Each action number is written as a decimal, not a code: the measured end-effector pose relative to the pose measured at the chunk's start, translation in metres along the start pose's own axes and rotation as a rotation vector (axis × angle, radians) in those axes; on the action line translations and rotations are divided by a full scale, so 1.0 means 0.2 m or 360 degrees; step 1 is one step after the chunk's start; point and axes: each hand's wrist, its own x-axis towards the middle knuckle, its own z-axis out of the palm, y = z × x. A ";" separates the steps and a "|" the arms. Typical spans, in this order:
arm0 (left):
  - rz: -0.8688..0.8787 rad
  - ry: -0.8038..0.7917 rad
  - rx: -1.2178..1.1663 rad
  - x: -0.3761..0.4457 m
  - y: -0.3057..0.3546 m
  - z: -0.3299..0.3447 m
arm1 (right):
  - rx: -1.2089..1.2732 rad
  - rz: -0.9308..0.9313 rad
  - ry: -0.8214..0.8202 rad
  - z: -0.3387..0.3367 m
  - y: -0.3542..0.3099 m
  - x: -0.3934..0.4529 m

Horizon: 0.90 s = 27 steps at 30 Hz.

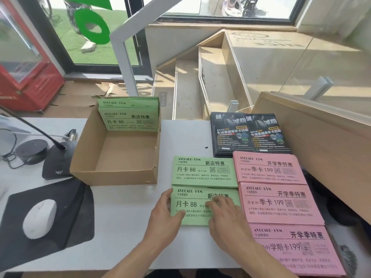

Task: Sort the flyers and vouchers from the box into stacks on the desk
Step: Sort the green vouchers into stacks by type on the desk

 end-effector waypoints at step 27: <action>0.0585 0.0443 0.0955 0.97 0.31 -1.12 | 0.0143 -0.0325 0.0088 -0.45 -0.89 1.35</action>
